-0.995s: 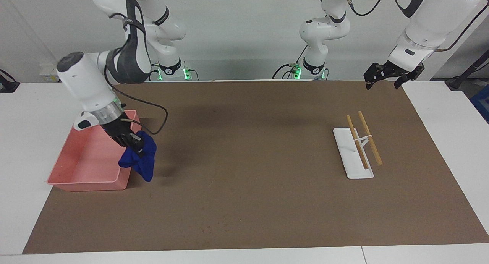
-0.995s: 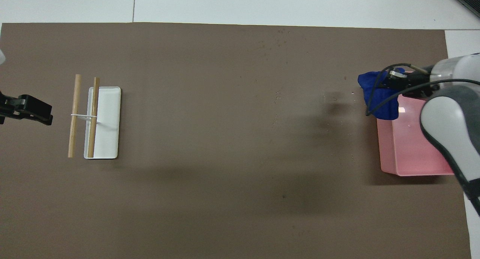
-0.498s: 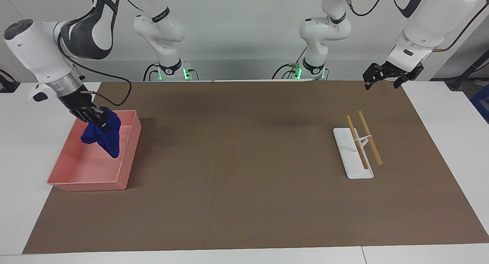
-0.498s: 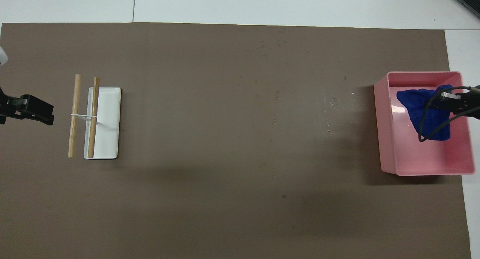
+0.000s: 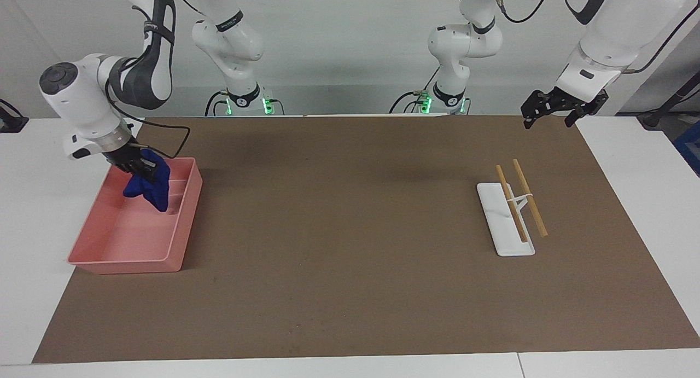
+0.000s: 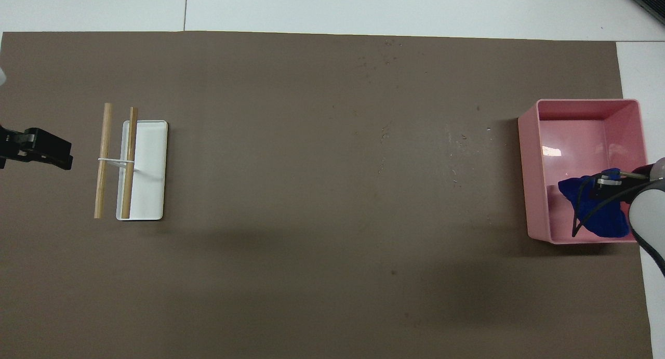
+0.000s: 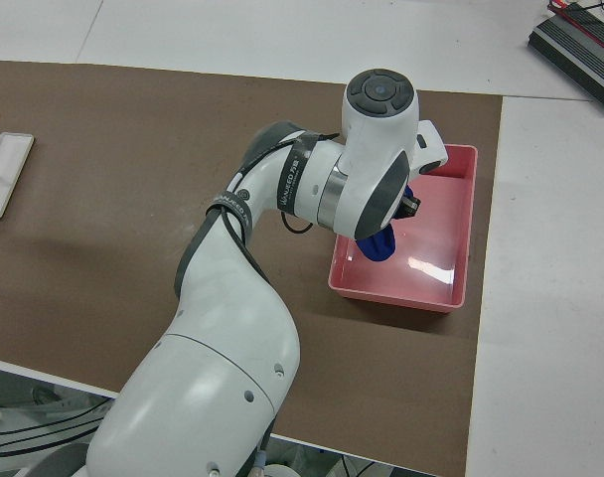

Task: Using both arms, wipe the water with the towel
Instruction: 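Lower the cloth into the pink bin and open the right gripper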

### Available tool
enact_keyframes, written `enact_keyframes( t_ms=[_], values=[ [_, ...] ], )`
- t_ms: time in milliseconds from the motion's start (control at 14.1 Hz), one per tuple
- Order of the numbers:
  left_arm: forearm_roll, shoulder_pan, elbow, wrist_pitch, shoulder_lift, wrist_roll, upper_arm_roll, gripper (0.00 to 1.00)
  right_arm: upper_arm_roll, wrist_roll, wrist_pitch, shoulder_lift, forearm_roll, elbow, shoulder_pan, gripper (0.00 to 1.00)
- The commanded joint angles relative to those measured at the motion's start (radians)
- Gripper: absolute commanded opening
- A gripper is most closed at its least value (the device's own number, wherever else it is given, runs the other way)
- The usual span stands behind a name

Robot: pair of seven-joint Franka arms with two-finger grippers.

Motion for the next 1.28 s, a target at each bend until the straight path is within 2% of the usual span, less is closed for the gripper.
enact_keyframes(
  t_ms=[0, 142, 213, 284, 355, 711, 924, 1209],
  values=[
    [-0.001, -0.020, 0.017, 0.047, 0.002, -0.013, 0.014, 1.00, 0.013, -0.050, 0.091, -0.030, -0.021, -0.093, -0.034, 0.00],
    [-0.001, -0.019, 0.014, 0.078, 0.002, -0.029, 0.014, 1.00, 0.014, -0.043, 0.079, -0.029, -0.021, -0.092, -0.036, 0.45],
    [0.001, -0.010, 0.010, 0.130, -0.004, -0.043, 0.016, 1.00, 0.014, -0.046, 0.080, -0.027, -0.021, -0.080, -0.036, 0.76],
    [-0.009, -0.007, 0.013, 0.094, -0.005, -0.040, 0.020, 1.00, 0.014, -0.047, 0.073, -0.027, -0.021, -0.061, -0.030, 0.88],
    [-0.007, -0.007, 0.004, 0.074, -0.010, -0.040, 0.020, 1.00, 0.017, -0.046, 0.056, -0.033, -0.021, -0.039, -0.017, 0.94],
    [-0.003, 0.055, -0.065, 0.061, -0.051, -0.037, 0.022, 1.00, 0.025, 0.017, -0.136, -0.039, -0.018, 0.136, 0.088, 0.97],
    [-0.001, 0.050, -0.102, 0.066, -0.068, -0.039, 0.022, 1.00, 0.025, 0.074, -0.240, -0.039, -0.012, 0.239, 0.199, 0.99],
    [-0.004, 0.042, -0.098, 0.072, -0.065, -0.039, 0.022, 1.00, 0.025, 0.235, -0.367, -0.010, -0.006, 0.394, 0.319, 0.99]
  ],
)
